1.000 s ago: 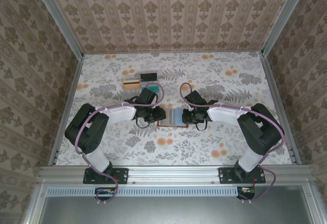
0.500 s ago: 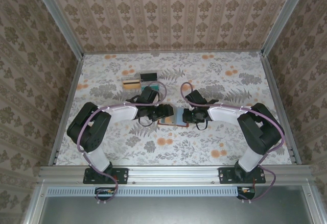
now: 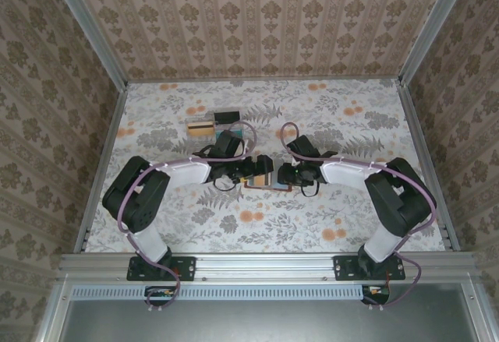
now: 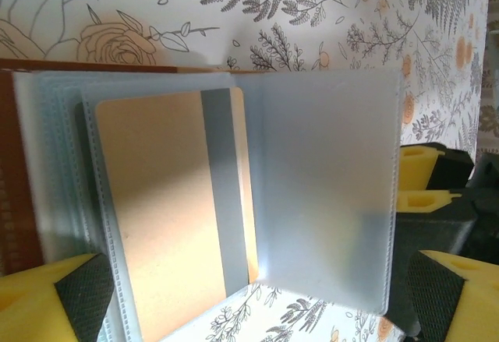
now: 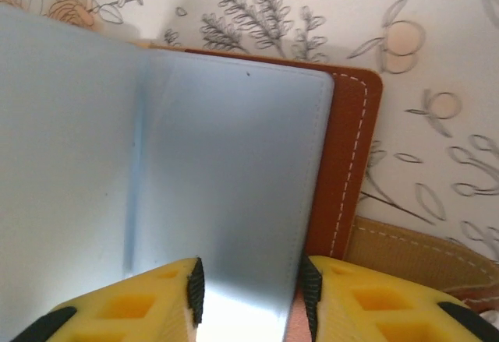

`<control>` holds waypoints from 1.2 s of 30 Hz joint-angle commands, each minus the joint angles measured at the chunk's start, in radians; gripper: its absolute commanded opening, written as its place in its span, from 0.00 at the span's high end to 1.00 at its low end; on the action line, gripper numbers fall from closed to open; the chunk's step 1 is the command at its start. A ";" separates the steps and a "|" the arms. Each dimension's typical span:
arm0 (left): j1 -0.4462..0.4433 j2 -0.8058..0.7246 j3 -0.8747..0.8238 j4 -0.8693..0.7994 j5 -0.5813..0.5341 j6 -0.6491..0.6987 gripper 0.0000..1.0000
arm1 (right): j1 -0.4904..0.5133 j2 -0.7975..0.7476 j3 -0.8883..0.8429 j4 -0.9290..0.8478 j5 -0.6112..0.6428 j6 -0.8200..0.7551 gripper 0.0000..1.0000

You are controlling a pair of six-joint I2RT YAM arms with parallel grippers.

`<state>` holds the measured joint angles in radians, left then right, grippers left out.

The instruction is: Take the credit cards out of the card holder

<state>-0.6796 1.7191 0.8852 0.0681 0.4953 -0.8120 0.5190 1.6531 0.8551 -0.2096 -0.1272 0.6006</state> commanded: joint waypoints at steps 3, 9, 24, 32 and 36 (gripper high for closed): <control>0.001 -0.051 -0.006 -0.030 0.009 0.032 0.00 | -0.050 -0.112 -0.026 -0.073 0.040 0.005 0.54; 0.025 -0.070 0.003 -0.058 0.010 0.053 0.04 | -0.057 -0.192 -0.011 -0.064 0.007 0.021 0.53; 0.054 0.035 0.054 -0.169 -0.016 0.127 0.94 | -0.030 -0.125 0.015 0.089 -0.148 0.097 0.67; 0.051 0.077 0.054 -0.170 -0.014 0.125 0.94 | -0.034 -0.018 0.016 0.156 -0.267 0.141 0.72; 0.045 0.090 0.064 -0.186 -0.017 0.126 0.94 | -0.043 0.024 0.003 0.187 -0.287 0.156 0.75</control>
<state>-0.6277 1.7924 0.9226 -0.0837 0.4858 -0.7097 0.4820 1.6543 0.8669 -0.0624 -0.3702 0.7269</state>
